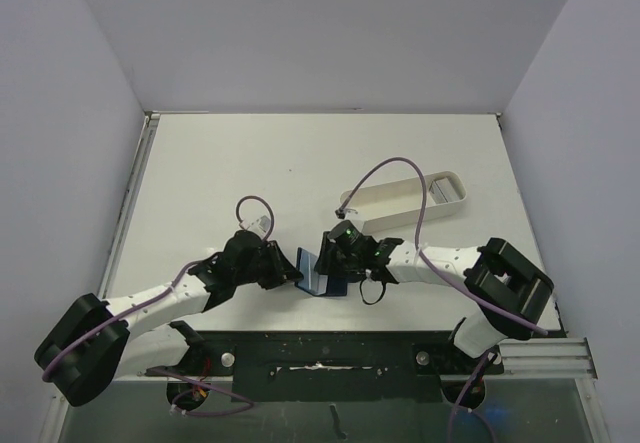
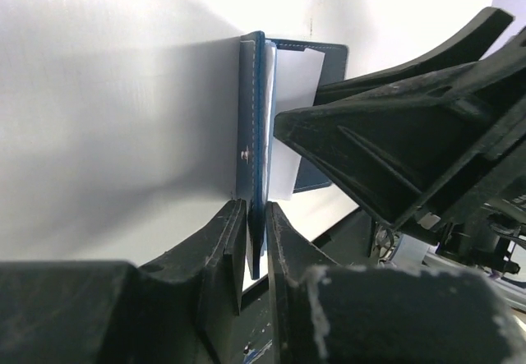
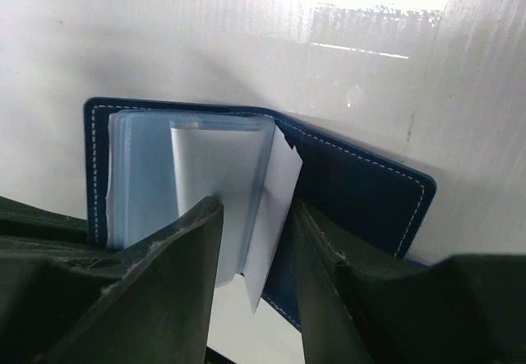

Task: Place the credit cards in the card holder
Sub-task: Open the card holder at the center of the board.

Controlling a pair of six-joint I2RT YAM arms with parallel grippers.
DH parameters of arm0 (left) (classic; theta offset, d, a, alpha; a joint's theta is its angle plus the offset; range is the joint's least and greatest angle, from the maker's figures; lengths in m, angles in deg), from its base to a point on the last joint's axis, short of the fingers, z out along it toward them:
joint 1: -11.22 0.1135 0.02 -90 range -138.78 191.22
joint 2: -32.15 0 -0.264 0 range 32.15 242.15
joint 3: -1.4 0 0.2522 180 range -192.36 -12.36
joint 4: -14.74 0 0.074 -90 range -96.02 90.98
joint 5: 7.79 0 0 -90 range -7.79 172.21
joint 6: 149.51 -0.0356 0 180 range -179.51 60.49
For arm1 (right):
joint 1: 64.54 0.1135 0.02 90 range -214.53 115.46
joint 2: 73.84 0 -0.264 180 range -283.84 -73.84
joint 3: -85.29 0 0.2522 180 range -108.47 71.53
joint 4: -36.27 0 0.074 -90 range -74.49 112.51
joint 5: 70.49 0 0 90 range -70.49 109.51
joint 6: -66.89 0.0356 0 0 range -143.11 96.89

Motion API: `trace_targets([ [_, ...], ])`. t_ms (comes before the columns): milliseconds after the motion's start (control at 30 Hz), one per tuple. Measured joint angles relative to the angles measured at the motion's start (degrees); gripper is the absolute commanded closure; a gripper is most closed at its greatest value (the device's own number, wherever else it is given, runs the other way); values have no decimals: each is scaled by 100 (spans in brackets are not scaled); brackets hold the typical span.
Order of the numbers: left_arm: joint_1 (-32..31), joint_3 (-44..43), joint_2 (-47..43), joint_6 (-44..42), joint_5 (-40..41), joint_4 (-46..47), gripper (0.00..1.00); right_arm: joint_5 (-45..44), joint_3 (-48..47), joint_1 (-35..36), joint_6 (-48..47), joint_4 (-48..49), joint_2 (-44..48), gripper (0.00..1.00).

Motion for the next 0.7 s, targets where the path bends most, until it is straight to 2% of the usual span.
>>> trace_targets([
  [133, 0, 2, 39, 9, -63, 136, 87, 37, 118, -28, -4, 28, 0, 63],
  [267, 0, 13, 59, 37, -122, 251, 100, 44, 179, -35, -17, 72, 0, 64],
  [467, 2, 118, 59, 103, -214, 494, 100, 50, 197, -42, -37, 74, 0, 64],
  [700, 2, 188, 59, 103, -192, 562, 100, 94, 197, -68, -57, 66, 116, 53],
])
